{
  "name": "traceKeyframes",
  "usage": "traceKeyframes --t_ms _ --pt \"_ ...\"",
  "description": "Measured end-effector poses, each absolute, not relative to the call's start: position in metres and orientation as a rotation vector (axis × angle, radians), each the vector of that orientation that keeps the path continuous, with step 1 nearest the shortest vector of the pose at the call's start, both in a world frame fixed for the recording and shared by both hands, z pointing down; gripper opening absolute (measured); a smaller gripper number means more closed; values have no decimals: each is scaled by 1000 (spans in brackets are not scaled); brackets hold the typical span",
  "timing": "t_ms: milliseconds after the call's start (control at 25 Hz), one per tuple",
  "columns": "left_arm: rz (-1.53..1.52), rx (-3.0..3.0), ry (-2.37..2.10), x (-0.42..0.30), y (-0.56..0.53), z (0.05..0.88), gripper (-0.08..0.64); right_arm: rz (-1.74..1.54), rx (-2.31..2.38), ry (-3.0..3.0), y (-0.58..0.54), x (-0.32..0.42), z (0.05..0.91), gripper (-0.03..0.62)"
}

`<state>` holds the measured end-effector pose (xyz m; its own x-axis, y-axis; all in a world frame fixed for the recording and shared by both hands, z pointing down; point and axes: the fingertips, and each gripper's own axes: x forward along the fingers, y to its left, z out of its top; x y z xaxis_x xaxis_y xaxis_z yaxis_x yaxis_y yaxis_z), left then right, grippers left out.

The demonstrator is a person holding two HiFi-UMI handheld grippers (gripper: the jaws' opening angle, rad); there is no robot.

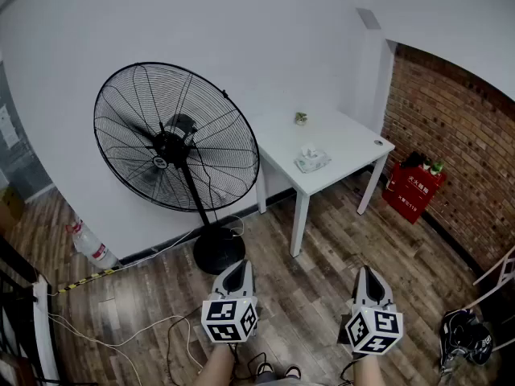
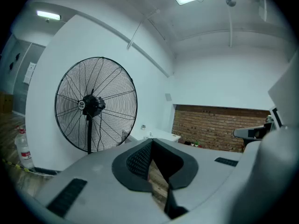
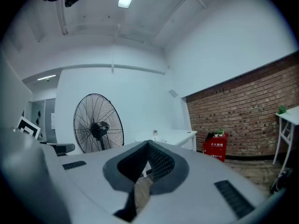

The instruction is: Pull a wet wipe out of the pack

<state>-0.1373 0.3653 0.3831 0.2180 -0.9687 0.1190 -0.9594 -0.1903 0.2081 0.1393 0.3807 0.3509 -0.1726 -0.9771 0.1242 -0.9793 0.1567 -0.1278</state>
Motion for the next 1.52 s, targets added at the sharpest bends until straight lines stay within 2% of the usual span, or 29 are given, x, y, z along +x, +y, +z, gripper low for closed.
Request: traceKeyframes --t_ms 800,1280,1520 --pt "-55 2249 -1812 -151 380 389 0 273 2003 -2385 403 126 352 3" --pt "-51 2276 -1791 -152 379 387 0 242 2026 -2366 411 123 346 81" --pt "-42 2305 -1778 -157 374 388 0 239 2067 -2346 412 120 346 101"
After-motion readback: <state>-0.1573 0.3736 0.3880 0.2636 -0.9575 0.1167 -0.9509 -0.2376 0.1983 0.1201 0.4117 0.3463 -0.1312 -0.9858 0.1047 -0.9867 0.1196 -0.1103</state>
